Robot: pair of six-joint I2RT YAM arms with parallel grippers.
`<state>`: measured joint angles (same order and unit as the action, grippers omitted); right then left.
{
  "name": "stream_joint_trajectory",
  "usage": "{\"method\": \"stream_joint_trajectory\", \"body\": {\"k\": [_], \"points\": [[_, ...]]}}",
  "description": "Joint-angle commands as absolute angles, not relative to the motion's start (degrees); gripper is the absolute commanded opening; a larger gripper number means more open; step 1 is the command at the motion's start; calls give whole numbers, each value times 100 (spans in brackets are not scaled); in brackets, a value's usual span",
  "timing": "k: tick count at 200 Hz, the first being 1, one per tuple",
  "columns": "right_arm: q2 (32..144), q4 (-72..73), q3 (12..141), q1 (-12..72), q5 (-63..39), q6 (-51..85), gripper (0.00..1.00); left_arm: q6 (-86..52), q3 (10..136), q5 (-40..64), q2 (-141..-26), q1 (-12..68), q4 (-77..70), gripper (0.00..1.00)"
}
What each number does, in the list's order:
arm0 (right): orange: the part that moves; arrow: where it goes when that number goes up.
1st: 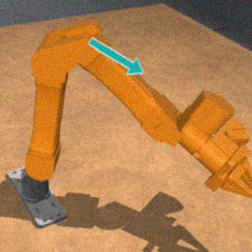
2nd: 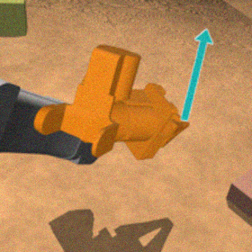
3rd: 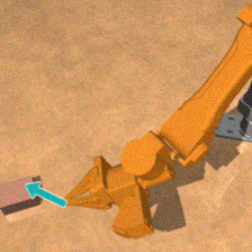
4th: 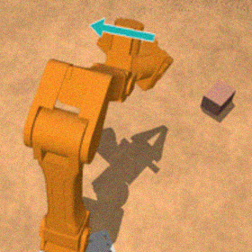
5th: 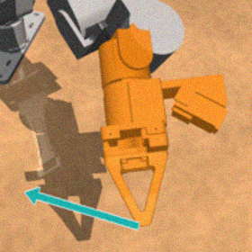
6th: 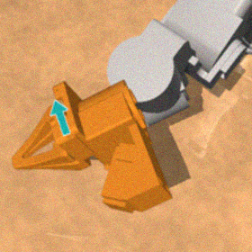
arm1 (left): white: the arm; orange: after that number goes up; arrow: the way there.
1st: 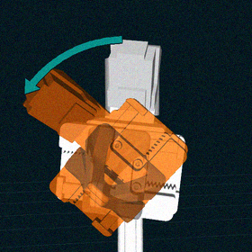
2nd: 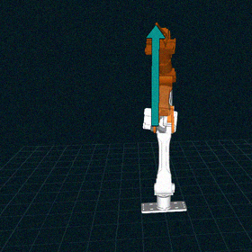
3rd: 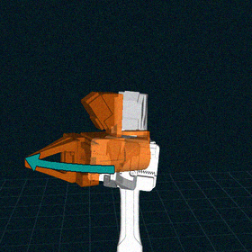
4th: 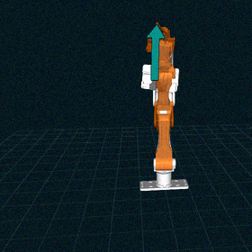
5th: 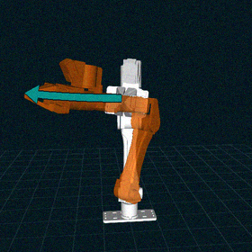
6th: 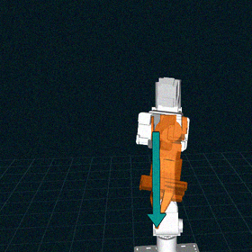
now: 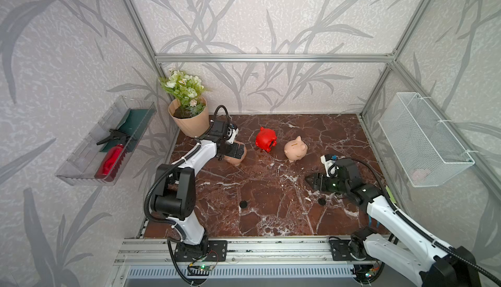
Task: Close piggy banks
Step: Move the piggy bank to the center of the board.
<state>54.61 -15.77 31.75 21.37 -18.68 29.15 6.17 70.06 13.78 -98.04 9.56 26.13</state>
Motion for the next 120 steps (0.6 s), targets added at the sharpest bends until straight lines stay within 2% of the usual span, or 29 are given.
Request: {"method": "stream_joint_trajectory", "body": {"k": [1, 120], "points": [[5532, -1425, 3201, 2118, -2004, 2940, 73, 486, 7093, 1756, -9832, 932, 2772, 99], [5831, -1320, 3313, 2118, -2165, 2926, 73, 596, 7609, 817, -9934, 1255, 2575, 99]]}}
